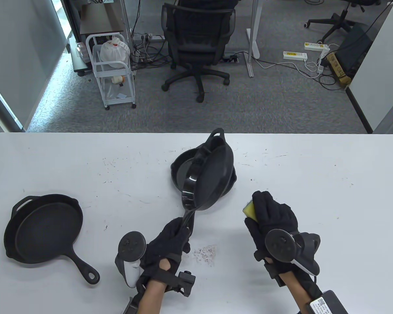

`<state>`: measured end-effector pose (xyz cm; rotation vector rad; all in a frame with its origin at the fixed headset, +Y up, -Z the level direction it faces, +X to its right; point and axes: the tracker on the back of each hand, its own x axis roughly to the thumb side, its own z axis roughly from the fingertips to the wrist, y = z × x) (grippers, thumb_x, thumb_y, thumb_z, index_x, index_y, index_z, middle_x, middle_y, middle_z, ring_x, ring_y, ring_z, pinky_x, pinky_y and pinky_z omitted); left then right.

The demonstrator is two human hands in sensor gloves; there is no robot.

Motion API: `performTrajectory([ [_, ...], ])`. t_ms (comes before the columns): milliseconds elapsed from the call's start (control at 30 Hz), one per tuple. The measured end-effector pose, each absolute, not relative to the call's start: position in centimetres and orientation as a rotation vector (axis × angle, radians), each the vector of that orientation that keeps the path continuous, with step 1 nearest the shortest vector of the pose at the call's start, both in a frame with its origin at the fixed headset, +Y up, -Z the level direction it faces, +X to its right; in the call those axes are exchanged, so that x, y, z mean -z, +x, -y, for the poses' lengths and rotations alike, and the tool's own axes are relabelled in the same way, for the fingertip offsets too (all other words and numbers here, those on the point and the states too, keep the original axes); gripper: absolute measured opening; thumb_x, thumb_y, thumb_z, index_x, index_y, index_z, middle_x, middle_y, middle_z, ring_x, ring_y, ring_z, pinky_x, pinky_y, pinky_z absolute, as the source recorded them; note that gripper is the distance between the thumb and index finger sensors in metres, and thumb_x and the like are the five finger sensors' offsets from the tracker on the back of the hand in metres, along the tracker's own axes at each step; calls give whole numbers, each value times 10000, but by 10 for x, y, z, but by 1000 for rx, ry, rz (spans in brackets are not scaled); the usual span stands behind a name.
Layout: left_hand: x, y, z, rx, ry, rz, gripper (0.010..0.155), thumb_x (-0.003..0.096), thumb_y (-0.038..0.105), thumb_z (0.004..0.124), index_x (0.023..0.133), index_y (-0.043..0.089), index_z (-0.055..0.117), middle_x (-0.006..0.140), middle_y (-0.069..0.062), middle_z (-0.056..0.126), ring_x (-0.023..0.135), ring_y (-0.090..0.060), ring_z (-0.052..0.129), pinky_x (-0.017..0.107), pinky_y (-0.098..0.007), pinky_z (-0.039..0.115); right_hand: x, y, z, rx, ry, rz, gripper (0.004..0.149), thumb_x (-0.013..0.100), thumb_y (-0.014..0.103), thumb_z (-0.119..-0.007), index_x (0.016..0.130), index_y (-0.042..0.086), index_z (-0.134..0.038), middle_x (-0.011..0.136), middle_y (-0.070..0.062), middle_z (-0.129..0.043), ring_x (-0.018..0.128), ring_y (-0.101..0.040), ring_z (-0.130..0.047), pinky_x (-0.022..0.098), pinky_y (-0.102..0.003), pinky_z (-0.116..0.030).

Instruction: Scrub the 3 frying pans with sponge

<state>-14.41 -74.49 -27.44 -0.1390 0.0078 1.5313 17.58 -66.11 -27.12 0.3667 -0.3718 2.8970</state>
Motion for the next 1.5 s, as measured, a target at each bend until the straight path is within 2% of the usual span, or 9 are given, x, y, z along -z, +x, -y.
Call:
performTrajectory([
  [233,279,-131,755,-1646,-313,114,582,493,397,769,997,110,804,654,-17,1054,335,-164,1116,507,-503,939,270,150,669,-2995,471,423,727,493,520,-748,1094,357,-374,1157,-15,-506,1005,-271,-696,740,-570,-546],
  [533,279,-121,752,-1633,-378,211,572,493,382,785,984,89,819,611,-18,1065,271,-165,1105,475,-498,947,262,131,670,-3054,579,520,719,497,513,-730,1088,385,-340,1171,13,-446,1055,-250,-624,743,-556,-546],
  [800,274,-107,744,-1372,-343,263,566,484,368,805,969,77,837,577,-39,1066,239,-189,1089,461,-515,935,248,112,661,-3076,708,639,715,497,515,-716,1083,398,-323,1174,23,-432,1066,-241,-609,745,-552,-548],
  [833,272,-106,739,-1270,-269,268,562,479,367,816,958,75,853,565,-41,1073,228,-192,1089,455,-514,938,247,110,655,-3073,710,668,719,498,522,-707,1084,397,-309,1176,19,-416,1069,-243,-595,748,-553,-542],
  [900,269,-104,732,-1118,-184,279,554,468,382,827,939,96,876,543,-18,1088,208,-169,1098,443,-493,957,248,110,644,-3069,671,724,730,500,534,-686,1088,383,-281,1176,-1,-389,1069,-260,-579,751,-557,-532],
  [1000,268,-102,728,-1079,-203,340,546,455,381,849,923,106,902,529,-20,1101,201,-174,1102,441,-490,959,256,119,621,-3060,580,744,731,498,553,-661,1089,381,-267,1179,3,-385,1074,-258,-571,754,-561,-525],
  [1200,267,-94,725,-1022,-228,465,541,446,383,864,920,127,913,555,-26,1096,256,-183,1104,494,-498,934,284,176,583,-2734,252,569,716,499,557,-657,1097,364,-315,1174,-13,-439,1062,-288,-599,746,-580,-529],
  [1333,268,-94,728,-1119,-257,479,540,451,388,862,923,130,912,557,-23,1096,265,-180,1105,505,-498,931,291,208,597,-2593,145,464,712,507,532,-679,1100,349,-330,1169,-38,-445,1048,-316,-614,734,-585,-540],
  [1500,270,-100,732,-1235,-242,424,542,458,389,855,928,124,900,562,-15,1093,275,-169,1110,517,-495,930,279,203,637,-2815,177,496,708,507,528,-682,1097,351,-334,1171,-30,-442,1059,-311,-598,735,-583,-544],
])
